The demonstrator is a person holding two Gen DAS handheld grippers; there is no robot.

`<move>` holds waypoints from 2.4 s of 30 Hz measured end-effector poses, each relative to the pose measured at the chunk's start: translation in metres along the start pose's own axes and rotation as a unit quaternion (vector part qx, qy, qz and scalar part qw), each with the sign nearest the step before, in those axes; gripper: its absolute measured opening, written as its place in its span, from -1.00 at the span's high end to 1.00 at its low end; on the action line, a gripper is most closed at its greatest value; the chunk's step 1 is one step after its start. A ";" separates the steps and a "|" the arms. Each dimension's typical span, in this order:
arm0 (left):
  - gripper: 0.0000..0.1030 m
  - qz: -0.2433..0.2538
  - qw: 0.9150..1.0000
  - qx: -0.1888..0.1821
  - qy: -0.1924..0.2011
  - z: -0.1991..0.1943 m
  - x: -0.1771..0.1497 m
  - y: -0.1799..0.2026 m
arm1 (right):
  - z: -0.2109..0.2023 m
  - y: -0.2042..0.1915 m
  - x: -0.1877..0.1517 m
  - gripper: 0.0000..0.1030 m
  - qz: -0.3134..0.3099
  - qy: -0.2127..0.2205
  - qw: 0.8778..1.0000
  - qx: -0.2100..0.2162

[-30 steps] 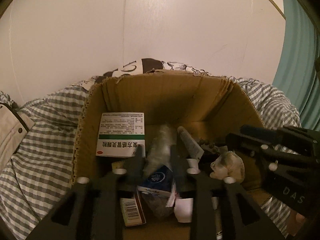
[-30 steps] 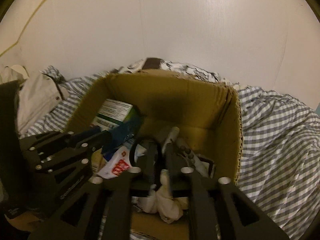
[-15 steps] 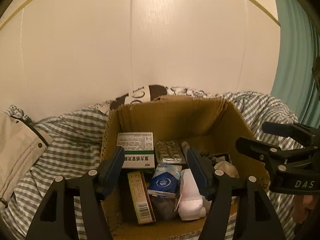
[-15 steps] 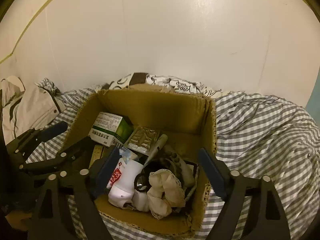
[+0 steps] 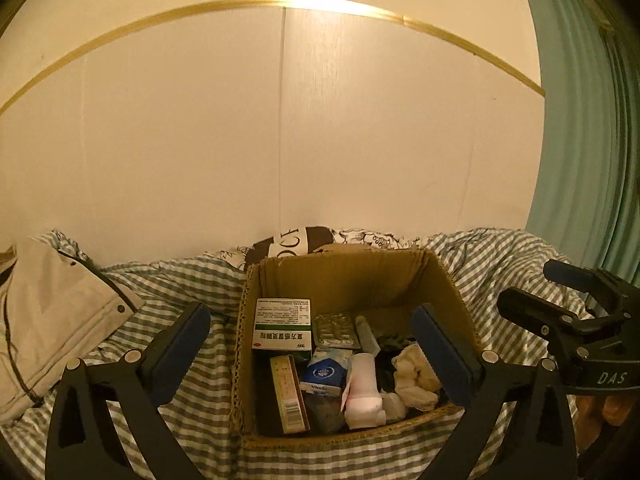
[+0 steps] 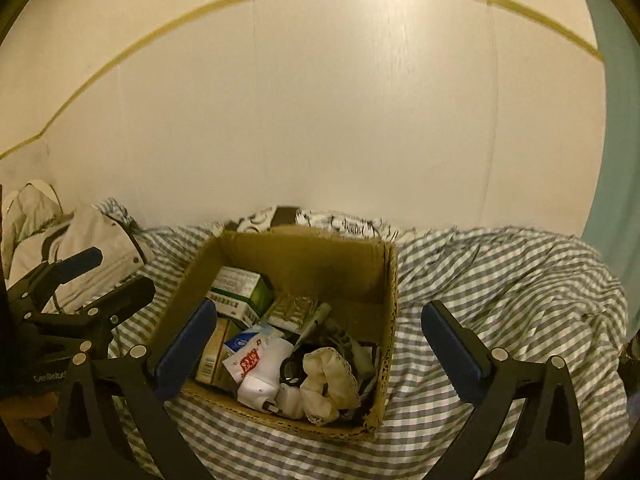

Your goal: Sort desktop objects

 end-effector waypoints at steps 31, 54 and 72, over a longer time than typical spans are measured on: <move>-1.00 -0.018 1.000 0.009 0.012 -0.011 -0.113 -0.006 | -0.021 0.002 -0.133 -0.99 0.021 0.020 0.999 -0.043; -1.00 -0.033 0.999 0.023 -0.001 -0.008 -0.117 -0.018 | -0.028 0.010 -0.137 -0.99 0.034 0.015 0.997 -0.063; -1.00 -0.026 0.999 0.031 -0.006 -0.006 -0.117 -0.018 | -0.027 0.008 -0.138 -0.99 0.030 0.014 0.997 -0.065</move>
Point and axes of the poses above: each gripper's, at about its wrist camera, not at the fingertips, and z roughly the way its jaws point, y to its right, x to its top, the point moved 7 cm from there along z, roughly the way its jaws point, and after that the axes turned 7 degrees about -y, right-handed, at the moved point
